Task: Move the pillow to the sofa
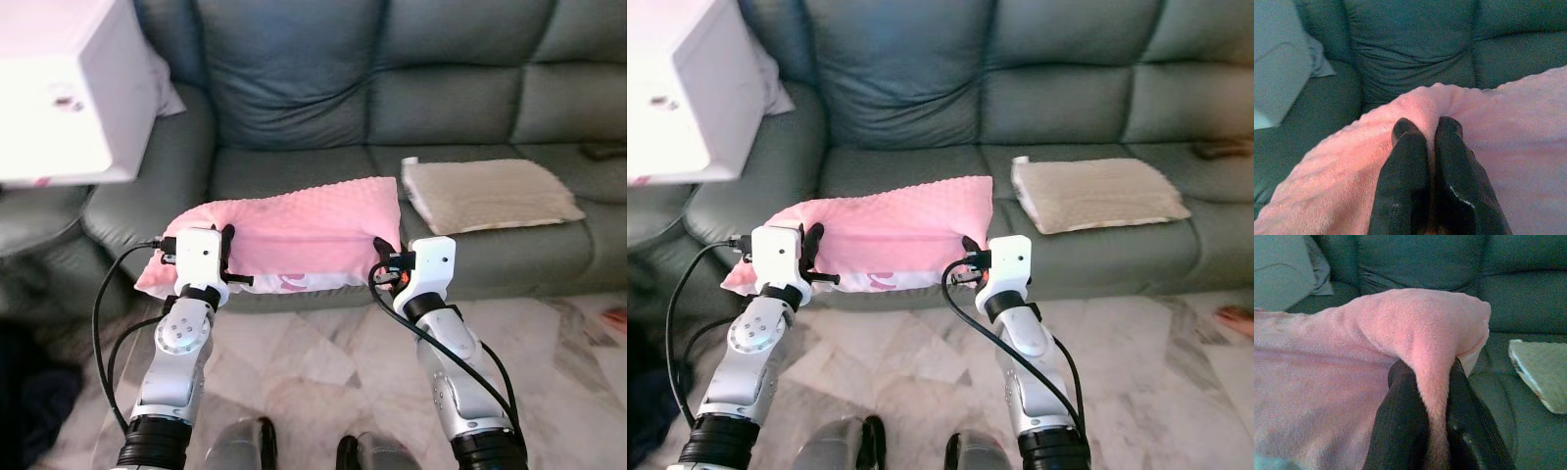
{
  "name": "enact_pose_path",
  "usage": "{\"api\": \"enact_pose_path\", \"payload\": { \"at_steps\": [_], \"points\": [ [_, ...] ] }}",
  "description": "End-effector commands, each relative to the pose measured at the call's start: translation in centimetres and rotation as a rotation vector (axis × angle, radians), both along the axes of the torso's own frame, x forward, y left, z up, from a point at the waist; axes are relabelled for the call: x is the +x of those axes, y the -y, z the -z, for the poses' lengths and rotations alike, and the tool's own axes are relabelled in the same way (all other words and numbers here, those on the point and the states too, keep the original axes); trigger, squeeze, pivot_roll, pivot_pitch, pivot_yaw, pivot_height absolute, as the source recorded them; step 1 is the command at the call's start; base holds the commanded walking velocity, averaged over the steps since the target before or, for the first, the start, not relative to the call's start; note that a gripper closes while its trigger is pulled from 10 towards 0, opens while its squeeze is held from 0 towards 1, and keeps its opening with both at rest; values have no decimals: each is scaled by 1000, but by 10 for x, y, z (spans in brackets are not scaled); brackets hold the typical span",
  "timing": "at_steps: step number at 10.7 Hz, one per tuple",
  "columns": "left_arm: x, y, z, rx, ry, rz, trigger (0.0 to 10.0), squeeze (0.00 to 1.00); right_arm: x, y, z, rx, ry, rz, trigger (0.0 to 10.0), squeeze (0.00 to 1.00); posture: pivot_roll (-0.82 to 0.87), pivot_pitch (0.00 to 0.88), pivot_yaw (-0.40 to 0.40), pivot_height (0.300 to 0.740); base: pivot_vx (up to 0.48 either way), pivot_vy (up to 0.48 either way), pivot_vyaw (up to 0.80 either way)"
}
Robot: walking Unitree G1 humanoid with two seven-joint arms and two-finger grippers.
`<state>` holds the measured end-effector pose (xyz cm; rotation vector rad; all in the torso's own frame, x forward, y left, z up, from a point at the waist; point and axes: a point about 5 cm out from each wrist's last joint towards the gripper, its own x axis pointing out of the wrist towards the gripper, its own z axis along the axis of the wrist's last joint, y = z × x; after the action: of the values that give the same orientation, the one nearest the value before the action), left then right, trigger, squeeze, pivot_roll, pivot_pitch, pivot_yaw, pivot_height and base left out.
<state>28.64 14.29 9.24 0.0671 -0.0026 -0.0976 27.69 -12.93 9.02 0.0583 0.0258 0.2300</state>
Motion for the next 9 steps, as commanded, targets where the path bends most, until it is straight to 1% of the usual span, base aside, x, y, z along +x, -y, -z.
{"api": "enact_pose_path", "payload": {
  "at_steps": [1,4,9],
  "points": [
    [1,1,-6,-5,31,15,10000,0,2,5,-3,-8,18,23,10000,0,-53,105,-25,740,266,0,0],
    [2,-1,-7,-6,32,11,10000,0,3,6,-2,-14,20,35,10000,0,-47,105,-23,740,281,0,0],
    [1,2,-6,-8,27,16,10000,0,2,7,-1,-16,14,36,10000,0,-54,115,-21,740,282,0,0]
  ]
}}
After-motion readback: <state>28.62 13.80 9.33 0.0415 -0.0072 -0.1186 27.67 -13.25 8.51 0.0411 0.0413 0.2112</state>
